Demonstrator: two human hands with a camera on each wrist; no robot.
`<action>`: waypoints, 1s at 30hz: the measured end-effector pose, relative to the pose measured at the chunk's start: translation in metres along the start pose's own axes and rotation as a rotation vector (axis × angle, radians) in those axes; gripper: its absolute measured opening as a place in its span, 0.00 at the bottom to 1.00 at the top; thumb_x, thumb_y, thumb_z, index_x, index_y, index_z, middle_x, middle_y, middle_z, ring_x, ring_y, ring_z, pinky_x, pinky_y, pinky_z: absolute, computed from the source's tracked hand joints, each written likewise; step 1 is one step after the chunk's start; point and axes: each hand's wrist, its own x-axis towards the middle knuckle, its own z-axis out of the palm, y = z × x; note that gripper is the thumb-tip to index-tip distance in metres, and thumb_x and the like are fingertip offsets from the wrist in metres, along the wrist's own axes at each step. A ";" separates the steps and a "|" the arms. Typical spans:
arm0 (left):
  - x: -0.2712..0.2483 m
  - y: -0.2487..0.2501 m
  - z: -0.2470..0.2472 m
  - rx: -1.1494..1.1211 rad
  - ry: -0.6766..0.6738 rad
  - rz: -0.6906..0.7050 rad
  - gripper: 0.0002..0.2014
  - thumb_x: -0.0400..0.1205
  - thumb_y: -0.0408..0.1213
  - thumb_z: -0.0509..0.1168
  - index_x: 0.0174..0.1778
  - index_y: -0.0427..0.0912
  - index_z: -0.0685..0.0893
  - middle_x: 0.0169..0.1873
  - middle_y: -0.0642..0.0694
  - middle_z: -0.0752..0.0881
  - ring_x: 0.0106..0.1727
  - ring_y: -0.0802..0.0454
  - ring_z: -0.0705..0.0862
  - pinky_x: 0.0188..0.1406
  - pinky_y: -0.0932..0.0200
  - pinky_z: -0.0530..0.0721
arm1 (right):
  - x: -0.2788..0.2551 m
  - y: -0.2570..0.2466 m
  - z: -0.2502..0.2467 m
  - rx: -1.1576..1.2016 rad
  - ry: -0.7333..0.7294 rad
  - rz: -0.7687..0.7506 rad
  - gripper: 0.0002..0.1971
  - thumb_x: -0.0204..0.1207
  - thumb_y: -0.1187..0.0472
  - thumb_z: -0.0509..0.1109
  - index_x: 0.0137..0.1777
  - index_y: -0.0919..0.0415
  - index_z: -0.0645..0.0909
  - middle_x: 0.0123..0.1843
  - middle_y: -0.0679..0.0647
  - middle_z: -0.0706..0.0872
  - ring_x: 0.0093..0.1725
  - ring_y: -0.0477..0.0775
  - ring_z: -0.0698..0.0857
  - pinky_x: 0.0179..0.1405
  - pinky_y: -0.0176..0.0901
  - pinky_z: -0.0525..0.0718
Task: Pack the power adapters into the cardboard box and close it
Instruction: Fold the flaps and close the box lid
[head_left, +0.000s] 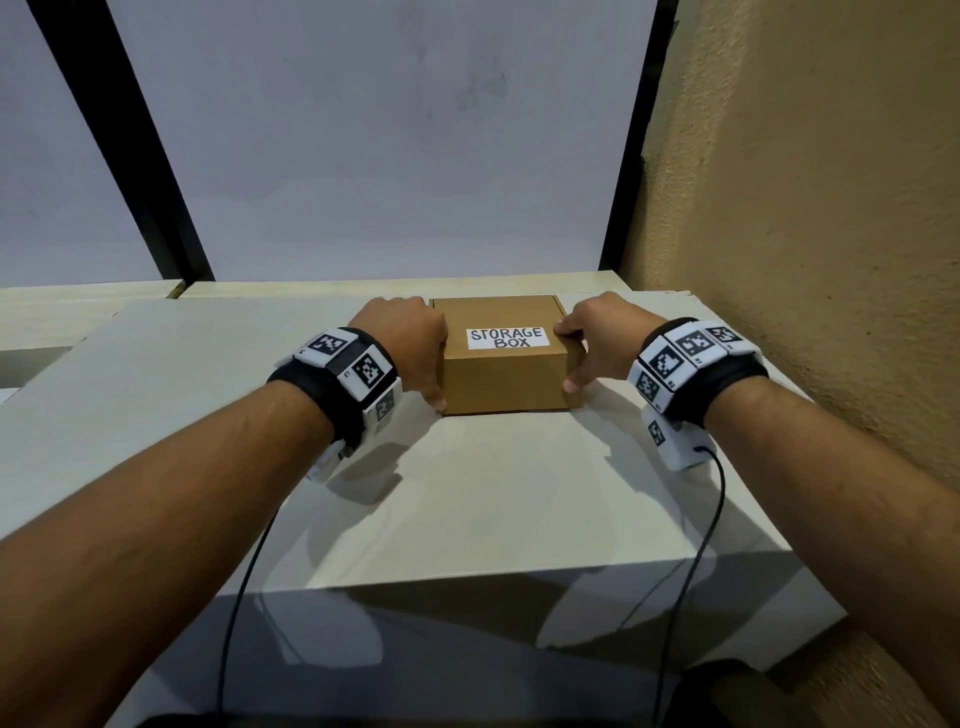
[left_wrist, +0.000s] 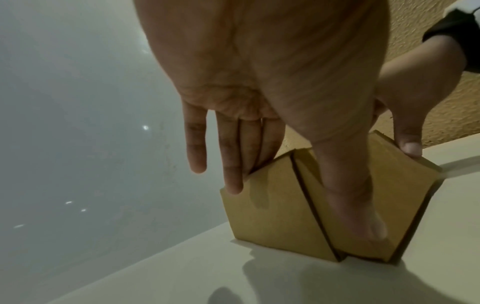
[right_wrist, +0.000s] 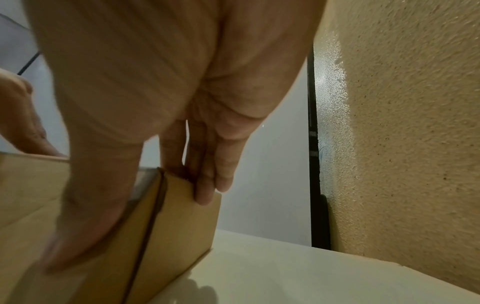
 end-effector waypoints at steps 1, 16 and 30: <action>0.001 0.001 -0.001 0.008 -0.003 -0.001 0.37 0.57 0.68 0.75 0.58 0.50 0.83 0.31 0.52 0.73 0.41 0.48 0.78 0.36 0.57 0.73 | 0.002 -0.001 -0.002 -0.010 -0.011 -0.001 0.31 0.56 0.46 0.86 0.57 0.62 0.87 0.50 0.57 0.88 0.51 0.60 0.85 0.52 0.52 0.86; 0.010 -0.003 0.002 0.020 0.021 -0.018 0.32 0.56 0.67 0.75 0.50 0.50 0.88 0.25 0.53 0.75 0.37 0.48 0.82 0.32 0.59 0.72 | 0.009 0.000 -0.001 -0.040 0.022 -0.008 0.30 0.52 0.45 0.86 0.52 0.59 0.86 0.49 0.53 0.85 0.49 0.58 0.83 0.51 0.54 0.86; 0.010 -0.014 0.006 -0.056 0.042 -0.010 0.31 0.67 0.68 0.66 0.60 0.53 0.86 0.36 0.48 0.85 0.41 0.47 0.82 0.34 0.58 0.77 | 0.008 0.008 0.003 -0.022 0.017 -0.040 0.34 0.61 0.56 0.84 0.70 0.59 0.80 0.62 0.58 0.84 0.62 0.60 0.80 0.64 0.52 0.78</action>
